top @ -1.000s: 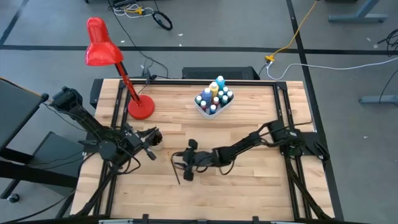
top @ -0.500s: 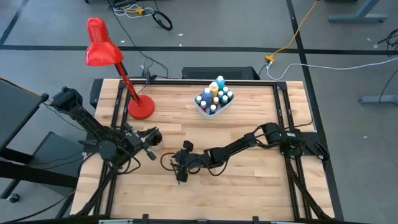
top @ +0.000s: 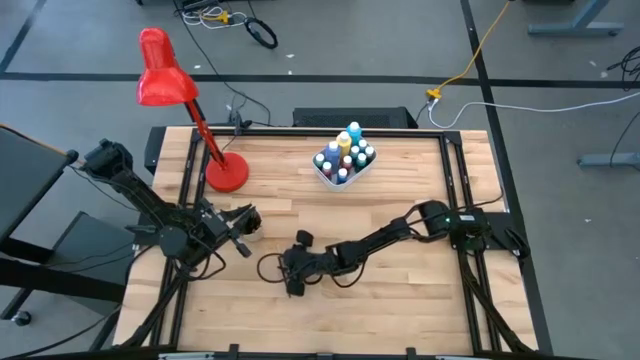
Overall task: Pick & Place Paint Supplies
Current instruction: Put the gold paint brush into the white cup
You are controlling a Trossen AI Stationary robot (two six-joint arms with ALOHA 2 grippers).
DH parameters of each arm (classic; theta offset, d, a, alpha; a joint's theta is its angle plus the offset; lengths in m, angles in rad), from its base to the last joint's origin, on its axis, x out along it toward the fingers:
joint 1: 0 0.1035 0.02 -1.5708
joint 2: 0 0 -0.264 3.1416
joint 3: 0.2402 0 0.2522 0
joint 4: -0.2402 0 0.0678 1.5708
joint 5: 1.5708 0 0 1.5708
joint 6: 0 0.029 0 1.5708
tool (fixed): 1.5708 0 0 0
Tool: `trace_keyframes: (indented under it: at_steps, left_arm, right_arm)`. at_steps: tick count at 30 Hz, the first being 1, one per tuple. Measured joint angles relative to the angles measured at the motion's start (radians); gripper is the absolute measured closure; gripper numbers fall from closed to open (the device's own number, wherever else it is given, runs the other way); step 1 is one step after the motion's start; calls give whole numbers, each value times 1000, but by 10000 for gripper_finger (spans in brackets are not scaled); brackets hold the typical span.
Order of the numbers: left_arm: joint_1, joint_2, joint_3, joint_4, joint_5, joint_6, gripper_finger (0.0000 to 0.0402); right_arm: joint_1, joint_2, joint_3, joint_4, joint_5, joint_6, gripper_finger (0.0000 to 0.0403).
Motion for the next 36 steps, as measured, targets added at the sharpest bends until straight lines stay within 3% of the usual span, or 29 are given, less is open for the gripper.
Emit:
trace_keyframes:
  at_steps: [6,15,22,27,31,36]
  left_arm:
    - [0,0,0,-5,0,2,357]
    - [0,0,0,-4,5,1,357]
    - [0,0,0,-4,20,-1,357]
    - [0,0,0,-5,21,-1,357]
    - [0,0,0,-5,21,-1,357]
    - [0,0,0,-5,30,-1,357]
  right_arm:
    - [0,-73,-6,-172,28,-22,237]
    - [-21,-177,-8,-502,-187,96,237]
    - [17,-217,-14,-543,-83,-140,237]
    - [19,-255,-12,-628,-67,-191,237]
    - [22,-280,-12,-677,-128,-238,237]
    - [19,-266,-18,-569,-228,-271,237]
